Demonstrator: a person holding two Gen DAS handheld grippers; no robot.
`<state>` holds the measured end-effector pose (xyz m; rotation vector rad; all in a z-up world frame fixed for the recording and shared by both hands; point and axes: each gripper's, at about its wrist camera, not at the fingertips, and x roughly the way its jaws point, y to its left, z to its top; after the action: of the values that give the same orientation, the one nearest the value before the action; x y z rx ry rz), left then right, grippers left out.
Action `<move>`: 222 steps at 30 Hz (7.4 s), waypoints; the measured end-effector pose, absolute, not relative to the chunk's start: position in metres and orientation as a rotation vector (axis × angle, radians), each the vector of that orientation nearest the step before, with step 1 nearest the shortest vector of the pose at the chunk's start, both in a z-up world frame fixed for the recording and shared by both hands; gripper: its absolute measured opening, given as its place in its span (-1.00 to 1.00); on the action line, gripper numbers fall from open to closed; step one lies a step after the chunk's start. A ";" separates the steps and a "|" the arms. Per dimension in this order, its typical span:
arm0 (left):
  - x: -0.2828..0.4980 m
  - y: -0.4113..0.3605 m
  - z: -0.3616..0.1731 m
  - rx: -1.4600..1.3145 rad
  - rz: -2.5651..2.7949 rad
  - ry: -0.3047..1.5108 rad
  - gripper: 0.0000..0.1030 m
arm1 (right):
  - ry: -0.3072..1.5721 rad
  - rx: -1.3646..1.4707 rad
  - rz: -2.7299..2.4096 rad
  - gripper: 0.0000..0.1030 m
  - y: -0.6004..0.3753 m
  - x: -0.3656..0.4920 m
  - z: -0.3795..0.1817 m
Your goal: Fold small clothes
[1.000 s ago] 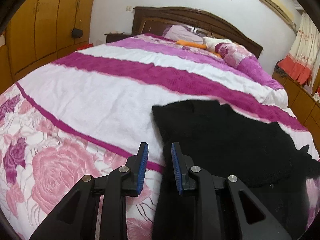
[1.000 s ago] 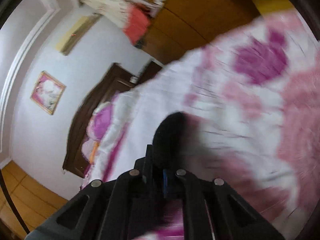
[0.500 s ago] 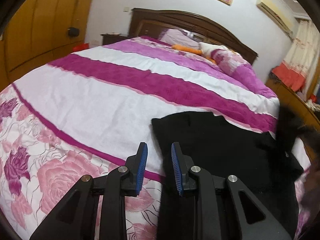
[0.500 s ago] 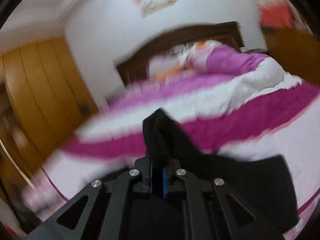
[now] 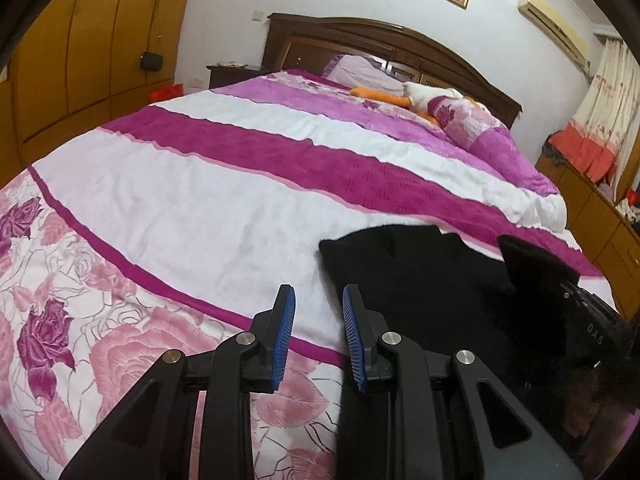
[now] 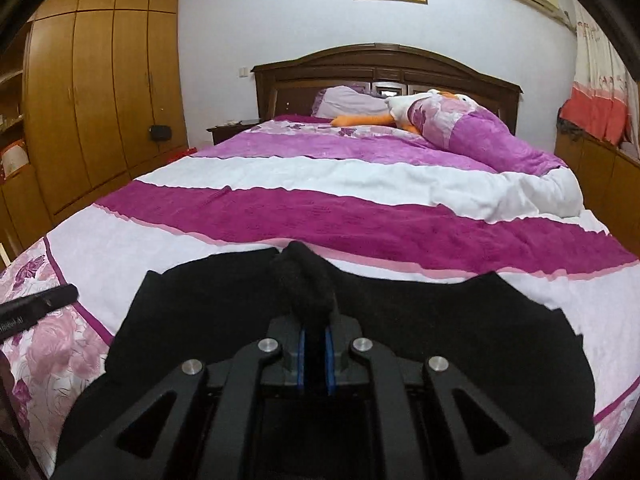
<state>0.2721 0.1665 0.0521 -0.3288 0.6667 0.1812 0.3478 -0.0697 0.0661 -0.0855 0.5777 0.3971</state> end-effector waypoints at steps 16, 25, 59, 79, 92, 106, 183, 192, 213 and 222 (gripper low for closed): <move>0.280 0.160 0.046 -0.317 0.167 0.701 -0.87 | 0.655 -0.181 0.457 -0.84 -0.028 0.317 0.045; 0.281 0.155 0.046 -0.305 0.150 0.711 -0.87 | 0.703 -0.097 0.574 -0.38 -0.019 0.322 0.032; 0.340 0.027 0.007 -0.238 -0.154 0.855 -0.99 | 0.785 0.141 0.241 -0.56 -0.319 0.408 0.004; 0.330 0.036 0.014 -0.180 -0.139 0.836 -1.00 | 0.691 0.367 0.169 -0.81 -0.371 0.398 0.015; 0.324 0.050 0.016 -0.252 -0.132 0.860 -0.86 | 0.725 0.274 0.230 -0.48 -0.351 0.357 0.028; 0.305 0.065 0.023 -0.239 -0.103 0.831 -0.86 | 0.884 0.301 0.173 -0.96 -0.347 0.343 -0.002; 0.057 0.090 -0.039 -0.858 -0.480 0.854 0.09 | 0.776 0.944 0.703 0.09 -0.335 0.058 -0.068; 0.062 0.094 -0.041 -0.922 -0.475 0.802 0.05 | 0.734 0.965 0.656 -0.45 -0.335 0.055 -0.079; 0.054 0.100 -0.002 -0.847 -0.392 0.660 -1.00 | 0.604 0.871 0.654 -0.88 -0.346 0.054 -0.017; 0.131 0.117 0.053 -0.812 -0.386 0.599 -1.00 | 0.532 0.805 0.685 -0.88 -0.339 0.134 0.052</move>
<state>0.1311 0.1174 0.0531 -0.8119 0.5995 -0.3862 0.1336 -0.3385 0.0519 0.8046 0.5323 0.6855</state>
